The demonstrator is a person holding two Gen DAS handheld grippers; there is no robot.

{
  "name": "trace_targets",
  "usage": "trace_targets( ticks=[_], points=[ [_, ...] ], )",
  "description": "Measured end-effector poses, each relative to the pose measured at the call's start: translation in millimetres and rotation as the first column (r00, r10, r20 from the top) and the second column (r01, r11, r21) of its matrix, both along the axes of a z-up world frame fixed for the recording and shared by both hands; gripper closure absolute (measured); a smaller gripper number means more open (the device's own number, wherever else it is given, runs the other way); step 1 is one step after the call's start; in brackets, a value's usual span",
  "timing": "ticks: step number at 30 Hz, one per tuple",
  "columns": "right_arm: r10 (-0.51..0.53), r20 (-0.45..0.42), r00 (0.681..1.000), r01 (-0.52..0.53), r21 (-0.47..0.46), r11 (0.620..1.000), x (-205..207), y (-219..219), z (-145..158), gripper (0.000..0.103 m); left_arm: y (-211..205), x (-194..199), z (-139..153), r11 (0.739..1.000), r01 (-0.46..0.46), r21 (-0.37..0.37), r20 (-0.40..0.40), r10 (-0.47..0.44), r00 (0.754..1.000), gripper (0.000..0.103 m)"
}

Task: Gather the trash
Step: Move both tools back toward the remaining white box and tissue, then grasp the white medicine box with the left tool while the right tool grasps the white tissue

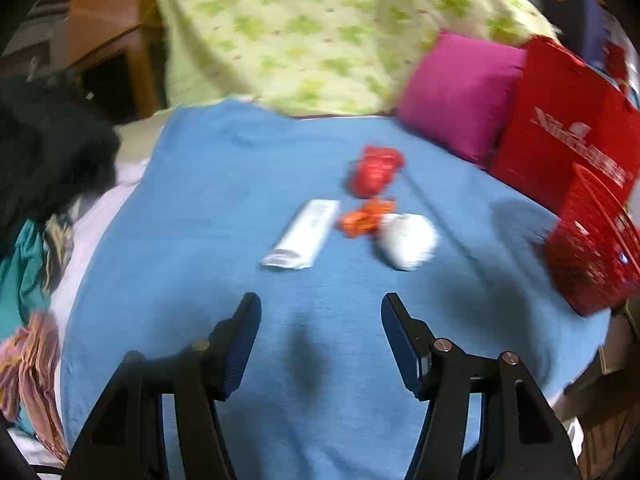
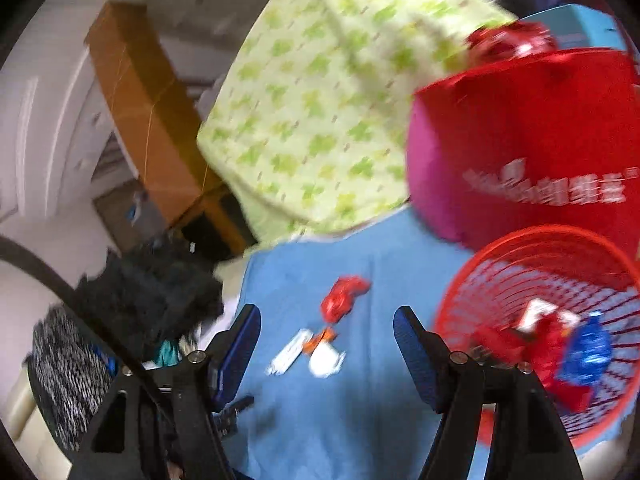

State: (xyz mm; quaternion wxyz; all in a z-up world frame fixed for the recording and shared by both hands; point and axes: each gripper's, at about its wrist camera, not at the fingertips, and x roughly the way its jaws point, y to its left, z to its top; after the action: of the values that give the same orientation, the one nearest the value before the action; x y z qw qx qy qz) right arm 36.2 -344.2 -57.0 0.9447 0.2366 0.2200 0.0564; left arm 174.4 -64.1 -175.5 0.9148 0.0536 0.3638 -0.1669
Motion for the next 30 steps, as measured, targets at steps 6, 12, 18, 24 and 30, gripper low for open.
trace_targets(
  ticks=[6,12,18,24,30],
  points=[
    [0.088,-0.148,0.985,-0.087,0.009,0.996,63,39,-43,0.030,7,38,-24,1.000,-0.004,-0.030,-0.049,0.003,0.999,0.040],
    [0.136,-0.285,0.949,-0.130,0.040,0.991,129,59,-93,0.030,-8,74,-40,0.997,0.037,-0.065,-0.068,-0.041,0.997,0.040],
    [0.147,-0.371,0.917,-0.146,0.031,0.989,182,73,-132,0.030,-15,107,-54,0.995,0.054,-0.079,-0.110,-0.062,0.992,0.040],
    [0.149,-0.425,0.893,-0.146,0.040,0.988,225,85,-160,0.030,-24,136,-67,0.991,0.084,-0.100,-0.161,-0.100,0.982,0.040],
    [0.175,-0.470,0.865,-0.162,0.068,0.984,237,94,-187,0.064,-23,152,-83,0.991,0.079,-0.111,-0.224,-0.102,0.969,0.060]
  ],
)
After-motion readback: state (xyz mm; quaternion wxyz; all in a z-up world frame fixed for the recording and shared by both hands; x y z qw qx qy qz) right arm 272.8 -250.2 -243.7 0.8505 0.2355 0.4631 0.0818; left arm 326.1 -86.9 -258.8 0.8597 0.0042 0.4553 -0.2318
